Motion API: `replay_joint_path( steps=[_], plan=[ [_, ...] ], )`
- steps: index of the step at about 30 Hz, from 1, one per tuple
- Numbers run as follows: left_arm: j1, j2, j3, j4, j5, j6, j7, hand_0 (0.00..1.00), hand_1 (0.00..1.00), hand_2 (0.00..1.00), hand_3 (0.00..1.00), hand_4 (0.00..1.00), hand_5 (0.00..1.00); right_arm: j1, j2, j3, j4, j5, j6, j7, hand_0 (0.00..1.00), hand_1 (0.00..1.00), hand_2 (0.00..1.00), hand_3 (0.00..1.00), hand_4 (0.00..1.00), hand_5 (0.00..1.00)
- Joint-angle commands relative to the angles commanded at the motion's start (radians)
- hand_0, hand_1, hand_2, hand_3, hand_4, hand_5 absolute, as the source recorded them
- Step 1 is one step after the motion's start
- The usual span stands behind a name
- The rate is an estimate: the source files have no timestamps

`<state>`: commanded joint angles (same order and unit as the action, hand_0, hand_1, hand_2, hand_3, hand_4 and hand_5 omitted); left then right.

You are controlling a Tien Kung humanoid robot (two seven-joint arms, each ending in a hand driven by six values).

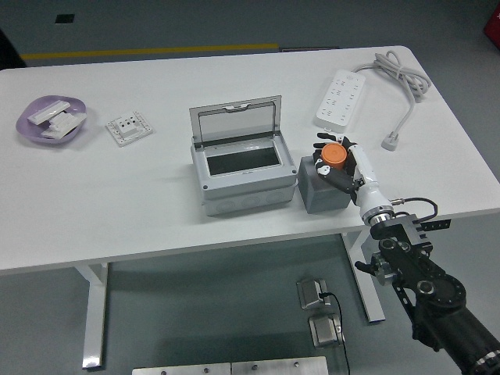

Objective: Pick up the cylinder from the cube,place it in the box,flap close box

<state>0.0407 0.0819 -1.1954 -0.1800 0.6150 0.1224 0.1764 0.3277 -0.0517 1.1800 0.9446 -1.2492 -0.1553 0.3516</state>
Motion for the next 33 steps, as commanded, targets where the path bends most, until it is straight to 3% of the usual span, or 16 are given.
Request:
replay_joint_path(
  steps=[3,4,9,10,21,33],
  plan=[
    [0.000,0.000,-0.003,0.000,0.002,-0.001,-0.001,0.661,0.651,0.605,0.677,0.650,0.209,0.004,-0.003,-0.003,0.007,-0.004,-0.004,0.001,0.569,0.557,0.567,0.563,0.002,0.002],
    [-0.001,0.000,-0.005,0.000,0.004,-0.001,-0.002,0.661,0.651,0.606,0.678,0.650,0.207,0.006,-0.005,-0.004,0.010,-0.005,-0.005,0.002,0.467,0.414,0.492,0.406,0.002,0.002],
    [-0.002,0.000,-0.018,0.000,0.015,-0.004,-0.005,0.661,0.651,0.606,0.678,0.650,0.207,0.027,-0.019,-0.010,0.020,-0.008,-0.010,0.013,0.467,0.414,0.492,0.406,0.002,0.002],
    [-0.002,0.001,-0.020,0.000,0.018,-0.004,-0.005,0.661,0.651,0.607,0.678,0.651,0.205,0.032,-0.022,-0.011,0.020,-0.008,-0.011,0.014,0.412,0.294,0.399,0.319,0.002,0.002],
    [-0.002,0.003,-0.038,0.000,0.030,-0.004,-0.005,0.661,0.651,0.606,0.679,0.651,0.203,0.130,-0.057,-0.077,0.055,-0.054,-0.011,-0.020,0.419,0.274,0.347,0.291,0.002,0.002],
    [-0.006,0.014,-0.042,0.000,0.037,-0.002,-0.001,0.661,0.651,0.606,0.679,0.653,0.207,0.319,-0.003,-0.312,0.036,-0.267,0.043,-0.147,0.399,0.274,0.350,0.281,0.002,0.002]
  ],
)
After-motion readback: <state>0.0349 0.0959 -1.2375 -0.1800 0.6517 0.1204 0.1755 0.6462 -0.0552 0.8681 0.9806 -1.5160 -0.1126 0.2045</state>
